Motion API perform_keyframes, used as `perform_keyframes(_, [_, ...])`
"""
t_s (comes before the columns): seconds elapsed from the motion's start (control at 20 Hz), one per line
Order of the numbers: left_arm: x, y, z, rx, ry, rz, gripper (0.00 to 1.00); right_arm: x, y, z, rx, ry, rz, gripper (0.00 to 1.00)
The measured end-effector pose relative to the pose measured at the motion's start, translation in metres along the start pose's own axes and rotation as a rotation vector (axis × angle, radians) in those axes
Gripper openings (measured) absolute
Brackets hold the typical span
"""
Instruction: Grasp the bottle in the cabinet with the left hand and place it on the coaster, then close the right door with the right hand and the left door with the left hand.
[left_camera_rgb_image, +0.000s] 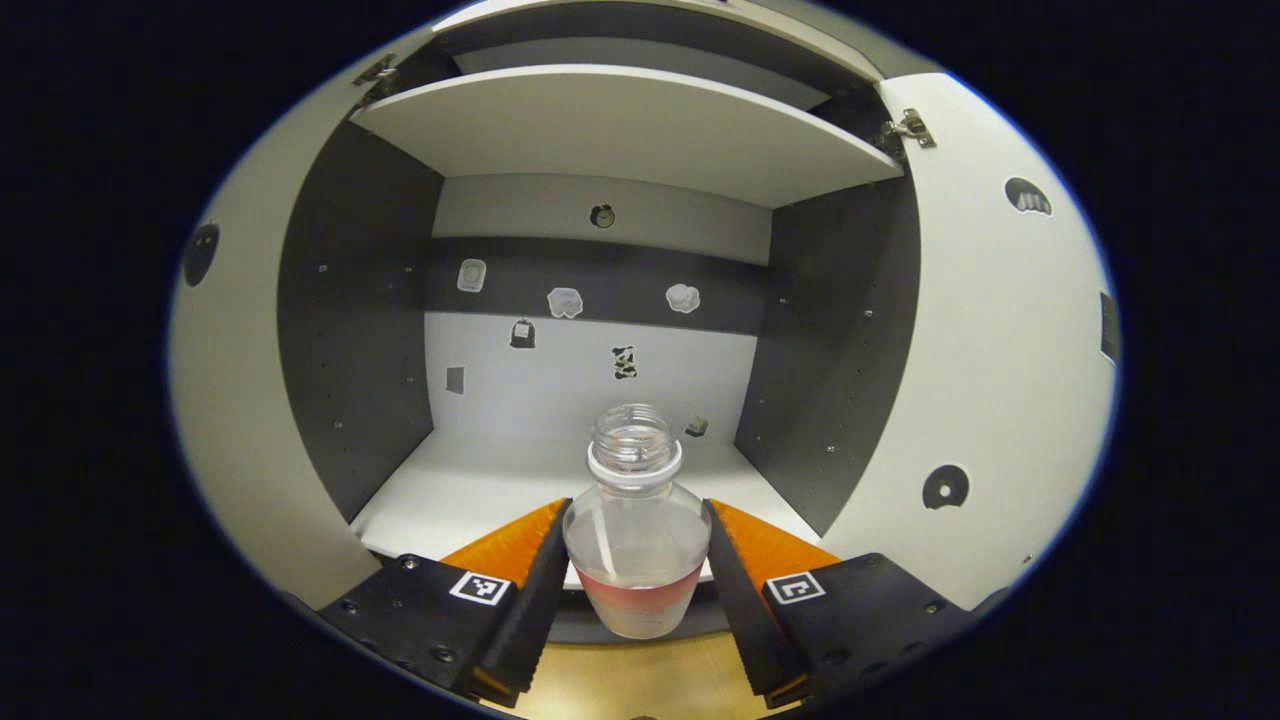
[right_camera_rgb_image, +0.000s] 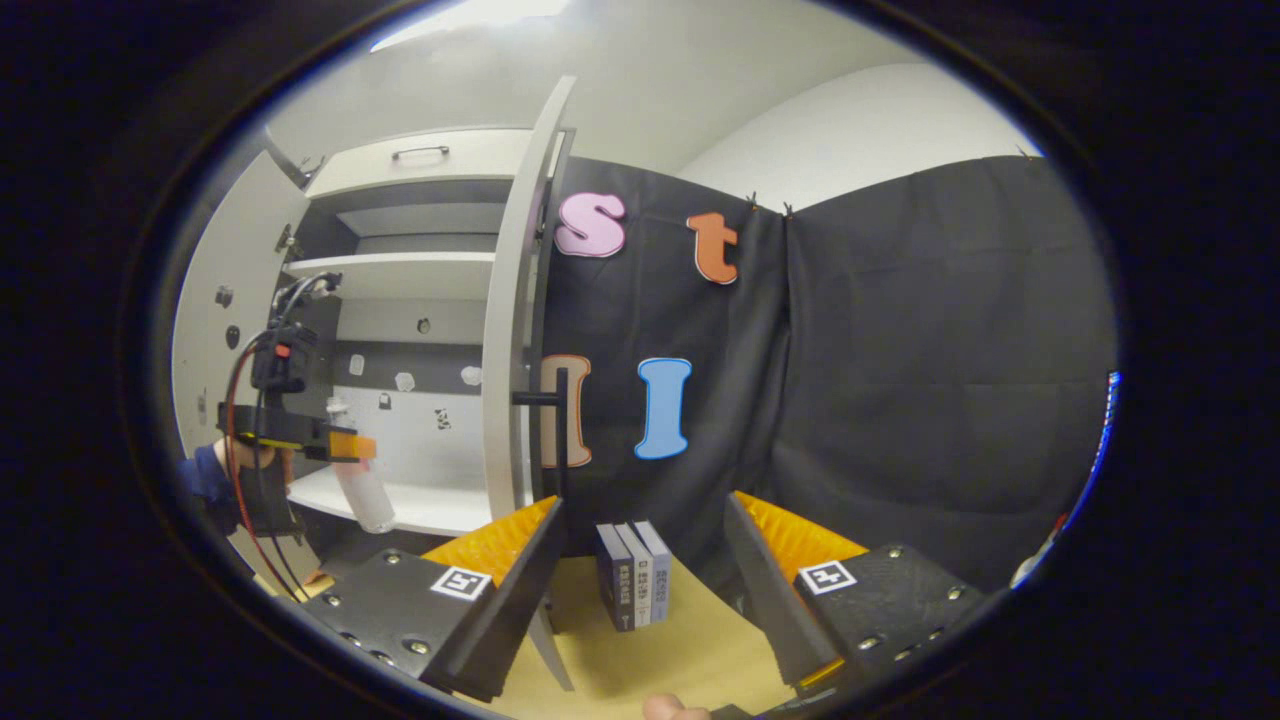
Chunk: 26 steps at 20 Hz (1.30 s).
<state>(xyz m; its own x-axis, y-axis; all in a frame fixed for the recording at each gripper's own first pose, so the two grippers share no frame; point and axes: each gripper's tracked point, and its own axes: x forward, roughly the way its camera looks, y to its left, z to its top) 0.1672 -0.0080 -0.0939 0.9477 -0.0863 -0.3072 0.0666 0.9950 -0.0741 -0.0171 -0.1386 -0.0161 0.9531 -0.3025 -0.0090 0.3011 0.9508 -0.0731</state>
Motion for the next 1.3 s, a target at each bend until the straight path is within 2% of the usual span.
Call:
perform_keyframes(0.15, [-0.026,0.012,-0.021,-0.031,-0.002,0.000,0.78,-0.005,0.001,0.000,-0.005,0.000,0.012,0.96])
perform_keyframes(0.2, [-0.034,0.015,-0.032,-0.035,0.008,0.001,0.78,-0.006,0.001,0.000,-0.009,0.000,0.017,0.93])
perform_keyframes(0.25, [-0.042,0.018,-0.043,-0.038,0.020,0.002,0.78,-0.008,0.003,-0.001,-0.013,0.001,0.023,0.96])
perform_keyframes(0.55, [-0.071,0.031,-0.126,-0.026,0.115,-0.010,0.78,-0.011,0.014,-0.005,-0.029,0.011,0.070,0.96])
perform_keyframes(0.6, [-0.075,0.032,-0.141,-0.025,0.135,-0.015,0.78,-0.011,0.016,-0.005,-0.030,0.009,0.074,0.94])
perform_keyframes(0.7, [-0.083,0.034,-0.173,-0.031,0.179,-0.028,0.78,-0.010,0.018,-0.004,-0.030,0.004,0.078,0.96])
perform_keyframes(0.85, [-0.093,0.036,-0.214,-0.079,0.217,-0.060,0.78,-0.009,0.018,-0.005,-0.031,0.005,0.077,0.94])
perform_keyframes(0.95, [-0.098,0.040,-0.239,-0.127,0.231,-0.068,0.78,-0.012,0.016,-0.007,-0.034,0.007,0.074,0.96])
perform_keyframes(1.0, [-0.101,0.042,-0.252,-0.141,0.246,-0.069,0.78,-0.012,0.015,-0.006,-0.036,0.007,0.072,0.94])
perform_keyframes(1.25, [-0.119,0.054,-0.310,-0.091,0.354,-0.044,0.79,-0.014,0.012,-0.006,-0.050,0.005,0.064,0.94])
perform_keyframes(1.3, [-0.124,0.054,-0.320,-0.085,0.373,-0.045,0.79,-0.015,0.012,-0.005,-0.051,0.006,0.065,0.96])
